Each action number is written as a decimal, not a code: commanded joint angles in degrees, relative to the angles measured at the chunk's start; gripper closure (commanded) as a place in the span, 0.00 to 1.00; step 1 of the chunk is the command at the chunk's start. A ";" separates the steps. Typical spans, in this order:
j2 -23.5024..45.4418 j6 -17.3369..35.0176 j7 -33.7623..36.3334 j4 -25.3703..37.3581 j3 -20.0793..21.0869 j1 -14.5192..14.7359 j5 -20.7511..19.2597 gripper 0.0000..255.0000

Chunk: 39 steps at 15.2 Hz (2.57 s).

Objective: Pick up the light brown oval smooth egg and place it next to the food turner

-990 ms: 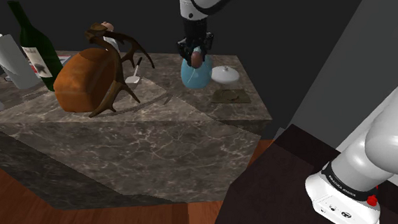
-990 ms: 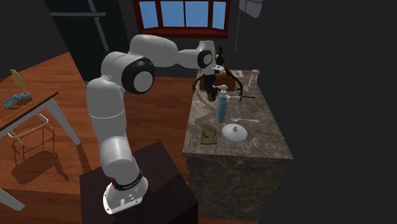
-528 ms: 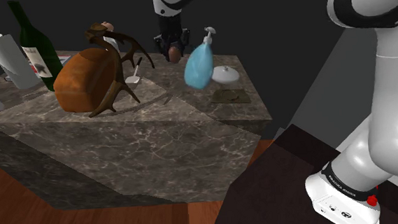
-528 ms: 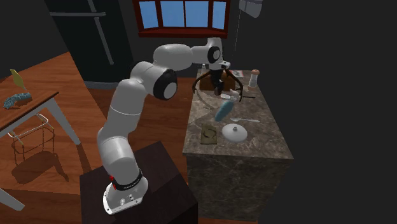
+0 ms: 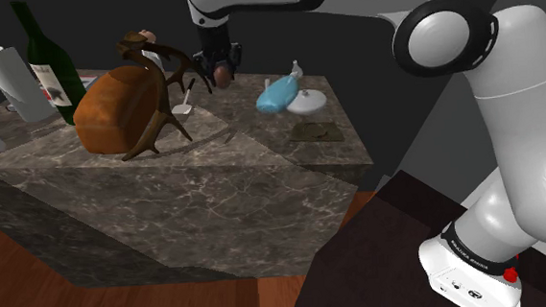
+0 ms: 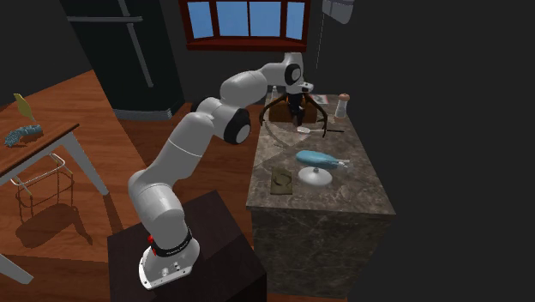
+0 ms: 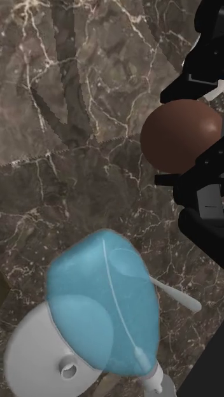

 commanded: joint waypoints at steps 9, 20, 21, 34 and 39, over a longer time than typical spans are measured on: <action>-0.89 8.19 1.90 -9.43 0.06 -1.55 -0.31 1.00; 0.55 14.82 3.48 -14.90 -0.33 -2.16 -1.11 1.00; 0.55 14.82 3.48 -14.89 -0.33 -2.16 -1.11 1.00; 0.04 13.30 3.28 -13.86 -0.18 -1.93 -0.90 0.00; -0.93 8.74 2.67 -10.17 0.14 -1.12 -0.40 0.00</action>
